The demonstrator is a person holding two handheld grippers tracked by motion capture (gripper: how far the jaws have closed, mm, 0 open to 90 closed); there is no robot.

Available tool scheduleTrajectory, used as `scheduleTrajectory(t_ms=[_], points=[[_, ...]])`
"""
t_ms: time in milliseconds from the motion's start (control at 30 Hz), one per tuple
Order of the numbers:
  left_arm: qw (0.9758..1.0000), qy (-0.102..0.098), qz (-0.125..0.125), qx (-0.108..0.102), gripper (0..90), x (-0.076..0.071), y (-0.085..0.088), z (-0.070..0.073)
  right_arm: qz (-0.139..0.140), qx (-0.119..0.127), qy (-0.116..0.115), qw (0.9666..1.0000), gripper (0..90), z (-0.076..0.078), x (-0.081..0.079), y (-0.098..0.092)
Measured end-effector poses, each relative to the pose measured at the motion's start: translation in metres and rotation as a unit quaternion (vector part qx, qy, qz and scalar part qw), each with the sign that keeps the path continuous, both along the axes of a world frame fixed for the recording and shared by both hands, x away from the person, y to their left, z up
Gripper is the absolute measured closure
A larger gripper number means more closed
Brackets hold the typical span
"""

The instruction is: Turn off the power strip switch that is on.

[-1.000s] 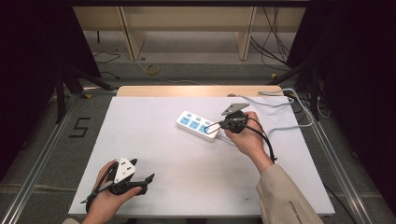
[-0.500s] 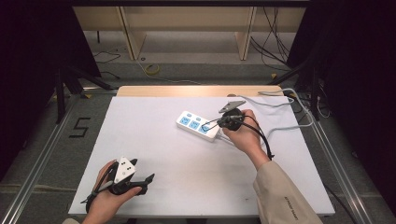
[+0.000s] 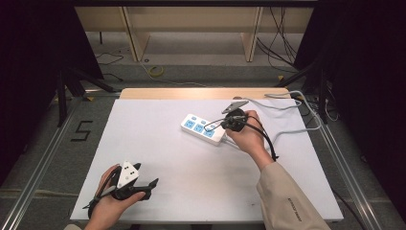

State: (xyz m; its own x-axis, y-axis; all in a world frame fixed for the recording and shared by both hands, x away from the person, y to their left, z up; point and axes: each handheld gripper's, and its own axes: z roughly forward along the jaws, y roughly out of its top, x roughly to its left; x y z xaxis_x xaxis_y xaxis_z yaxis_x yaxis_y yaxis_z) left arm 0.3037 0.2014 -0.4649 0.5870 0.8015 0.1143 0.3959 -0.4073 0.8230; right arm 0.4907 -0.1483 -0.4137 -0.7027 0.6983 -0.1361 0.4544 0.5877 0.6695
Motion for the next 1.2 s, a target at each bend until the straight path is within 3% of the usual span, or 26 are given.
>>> scheduleTrajectory(t_ms=[1200], points=[[1.0,0.001,-0.001,0.0,20.6,0.0,0.0,0.0,-0.003,-0.013,0.014,0.9998,90.0,-0.002,0.024,0.013]])
